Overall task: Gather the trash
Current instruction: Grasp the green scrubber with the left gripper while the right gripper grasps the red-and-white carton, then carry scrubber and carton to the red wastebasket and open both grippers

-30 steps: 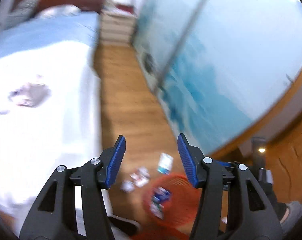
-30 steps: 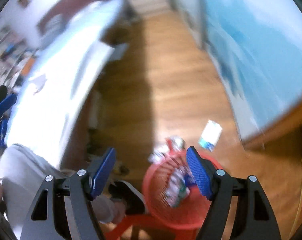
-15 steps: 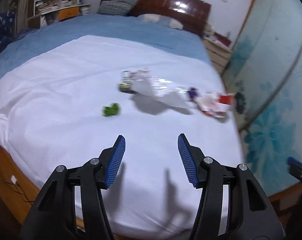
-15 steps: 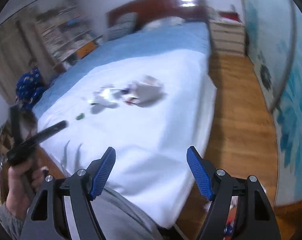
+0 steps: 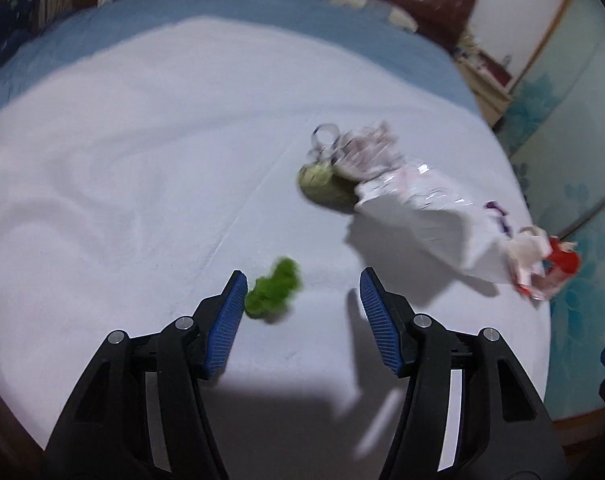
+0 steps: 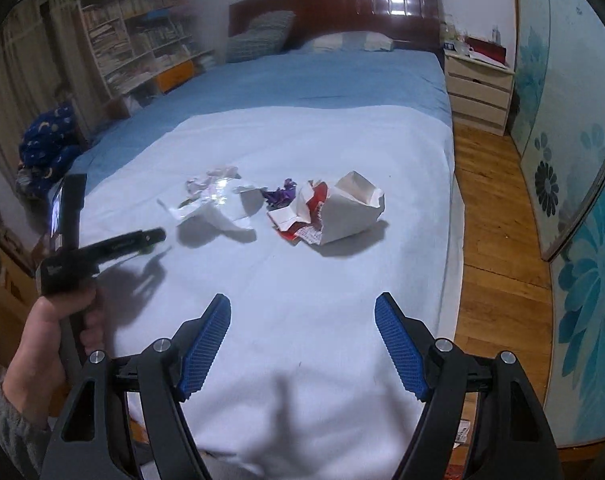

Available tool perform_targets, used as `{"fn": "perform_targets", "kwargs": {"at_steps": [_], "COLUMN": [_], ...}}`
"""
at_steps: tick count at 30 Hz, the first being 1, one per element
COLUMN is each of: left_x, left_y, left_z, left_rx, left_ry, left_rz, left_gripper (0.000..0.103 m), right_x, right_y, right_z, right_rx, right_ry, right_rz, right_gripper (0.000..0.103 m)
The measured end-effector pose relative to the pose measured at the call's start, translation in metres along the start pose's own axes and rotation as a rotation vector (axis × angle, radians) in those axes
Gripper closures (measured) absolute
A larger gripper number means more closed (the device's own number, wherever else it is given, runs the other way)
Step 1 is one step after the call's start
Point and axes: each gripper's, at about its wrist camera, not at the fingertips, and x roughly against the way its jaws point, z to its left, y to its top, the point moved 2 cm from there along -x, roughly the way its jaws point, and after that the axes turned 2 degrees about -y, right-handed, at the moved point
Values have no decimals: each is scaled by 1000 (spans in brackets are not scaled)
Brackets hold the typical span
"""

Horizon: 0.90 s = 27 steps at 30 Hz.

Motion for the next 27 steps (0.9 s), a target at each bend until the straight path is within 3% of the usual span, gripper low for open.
{"fn": "perform_targets", "kwargs": {"at_steps": [1, 3, 4, 7, 13, 14, 15, 16, 18, 22, 27], "left_x": [-1, -2, -2, 2, 13, 17, 24, 23, 37, 56, 89], "left_y": [-1, -1, -1, -3, -9, -12, -16, -18, -30, -38, -42], "left_z": [-2, -7, -10, -13, -11, -12, -13, -14, -14, -8, -10], "left_rx": [-3, -35, -39, -33, -6, -10, -13, -17, -23, -19, -18], "left_ry": [17, 87, 67, 27, -49, -59, -66, -72, -87, -121, -183], "left_rz": [1, 13, 17, 25, 0, -8, -17, -20, -38, -75, -147], "left_gripper": [49, 74, 86, 96, 99, 99, 99, 99, 99, 99, 99], "right_x": [-6, -24, -34, -68, -122, -128, -137, -142, -144, -130, -80], "right_y": [1, 8, 11, 26, 54, 55, 55, 55, 54, 50, 49], "right_z": [-1, -5, -6, -13, -26, -27, -31, -33, -41, -52, -55], "right_rx": [-3, -6, -8, -38, -128, -143, -160, -174, -213, -266, -291], "right_ry": [-4, -24, -33, -60, -105, -101, -95, -87, -73, -5, 100], "right_rz": [0, 2, 5, 26, 78, 90, 122, 138, 136, 127, 62], "right_gripper": [28, 28, 28, 28, 30, 45, 69, 79, 91, 95, 96]}}
